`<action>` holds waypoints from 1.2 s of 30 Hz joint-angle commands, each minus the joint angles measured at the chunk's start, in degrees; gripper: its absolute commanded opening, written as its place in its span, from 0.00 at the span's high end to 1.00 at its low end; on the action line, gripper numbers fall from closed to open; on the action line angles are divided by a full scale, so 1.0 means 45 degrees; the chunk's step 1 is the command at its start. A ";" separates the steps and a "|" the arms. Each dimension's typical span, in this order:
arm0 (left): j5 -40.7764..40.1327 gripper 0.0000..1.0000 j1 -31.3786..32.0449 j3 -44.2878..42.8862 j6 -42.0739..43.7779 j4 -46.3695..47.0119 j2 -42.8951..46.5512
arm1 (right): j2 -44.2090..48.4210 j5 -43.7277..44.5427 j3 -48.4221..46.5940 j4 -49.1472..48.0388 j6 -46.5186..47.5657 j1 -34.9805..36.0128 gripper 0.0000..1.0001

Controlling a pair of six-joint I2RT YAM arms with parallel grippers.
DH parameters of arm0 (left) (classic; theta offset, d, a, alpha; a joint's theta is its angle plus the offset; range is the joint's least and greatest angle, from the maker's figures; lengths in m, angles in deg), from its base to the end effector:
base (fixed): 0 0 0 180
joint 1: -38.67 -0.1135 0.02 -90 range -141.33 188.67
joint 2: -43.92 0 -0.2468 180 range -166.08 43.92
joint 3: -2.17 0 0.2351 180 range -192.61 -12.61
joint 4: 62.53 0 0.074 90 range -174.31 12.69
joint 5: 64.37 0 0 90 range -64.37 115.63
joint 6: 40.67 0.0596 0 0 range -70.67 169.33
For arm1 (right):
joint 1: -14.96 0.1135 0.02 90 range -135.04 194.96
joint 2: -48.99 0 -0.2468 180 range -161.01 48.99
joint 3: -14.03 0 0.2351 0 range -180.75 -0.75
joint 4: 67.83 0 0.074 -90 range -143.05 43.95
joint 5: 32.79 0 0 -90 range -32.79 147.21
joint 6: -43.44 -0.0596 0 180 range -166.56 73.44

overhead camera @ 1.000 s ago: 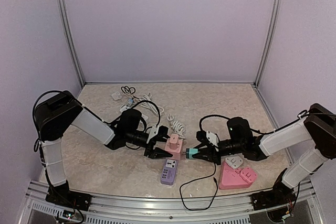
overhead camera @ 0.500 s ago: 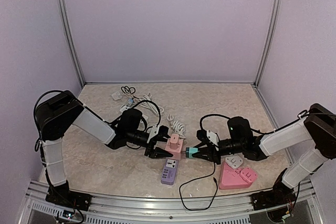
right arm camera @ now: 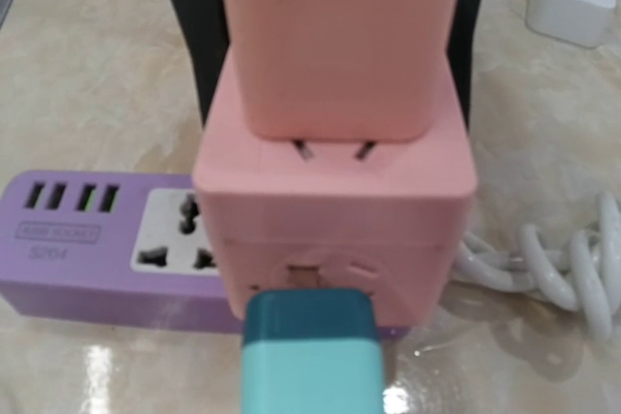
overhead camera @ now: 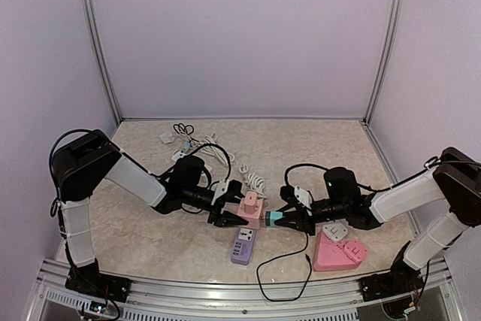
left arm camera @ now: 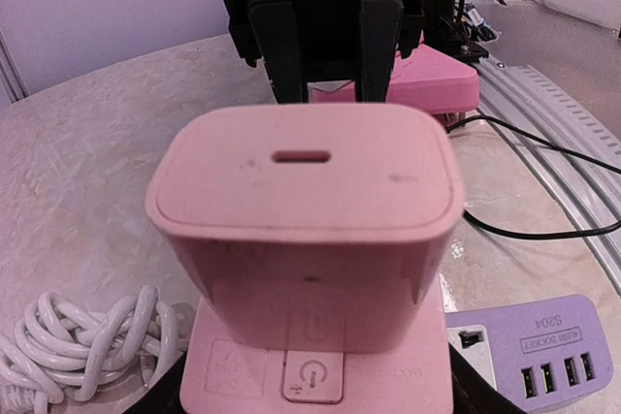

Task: Insert the plug
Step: Insert the plug into the socket.

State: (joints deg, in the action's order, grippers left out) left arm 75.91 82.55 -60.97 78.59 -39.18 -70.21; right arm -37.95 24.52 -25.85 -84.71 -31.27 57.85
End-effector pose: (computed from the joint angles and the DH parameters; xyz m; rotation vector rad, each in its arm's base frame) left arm 0.2336 -0.2882 0.1041 1.6004 1.2314 -1.0537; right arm 0.1791 0.2103 0.1254 -1.3292 1.6612 0.8854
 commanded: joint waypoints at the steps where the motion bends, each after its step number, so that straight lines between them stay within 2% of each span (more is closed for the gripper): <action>1: -0.0798 1.00 0.0282 -0.0051 0.0429 -0.1199 -0.0834 | -0.0418 -0.0095 -0.0378 -0.0922 -0.0595 -0.0018 1.00; 5: -0.1404 1.00 0.0734 -0.0341 -0.0157 -0.1213 -0.1009 | -0.1055 -0.0262 -0.0506 -0.2005 -0.1238 0.0267 1.00; 12: -0.2307 1.00 0.1447 -0.0399 -0.0682 -0.0780 -0.1169 | -0.1862 0.0566 -0.0910 -0.2415 -0.1483 0.0970 1.00; 16: -0.3440 1.00 0.1886 -0.0956 -0.1161 -0.0924 -0.1301 | -0.1974 0.1148 -0.1235 -0.2128 -0.1567 0.1182 1.00; 26: -0.3273 1.00 0.2291 -0.1119 -0.0648 -0.0942 -0.1608 | -0.1623 0.1047 -0.1154 -0.1784 -0.1112 0.1407 1.00; 27: -0.3279 0.93 0.2255 -0.1020 -0.0579 -0.1057 -0.1537 | -0.1502 0.1125 -0.1110 -0.1660 -0.1000 0.1415 0.95; 29: -0.3430 0.64 0.2138 -0.0791 -0.0366 -0.1320 -0.1304 | -0.1216 0.1259 -0.1018 -0.1253 -0.0656 0.1421 0.78; 30: -0.3550 0.46 0.2080 -0.0676 -0.0081 -0.1483 -0.1160 | -0.1092 0.1381 -0.0969 -0.1068 -0.0477 0.1412 0.68; 31: -0.3690 0.35 0.2026 -0.0613 0.0170 -0.1669 -0.1044 | -0.0942 0.1560 -0.0924 -0.0874 -0.0327 0.1394 0.61; 33: -0.3904 0.23 0.1927 -0.0516 0.0561 -0.2141 -0.0708 | -0.0646 0.1999 -0.0780 -0.0645 0.0016 0.1394 0.50; 36: -0.4245 0.09 0.1799 -0.0535 0.0890 -0.2733 -0.0358 | -0.0186 0.2328 -0.0492 -0.0586 0.0214 0.1320 0.43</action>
State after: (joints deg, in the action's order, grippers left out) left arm 62.34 89.94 -64.18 78.76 -43.38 -71.37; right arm -41.40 32.85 -28.17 -88.75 -32.56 63.10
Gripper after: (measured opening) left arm 0.848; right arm 0.542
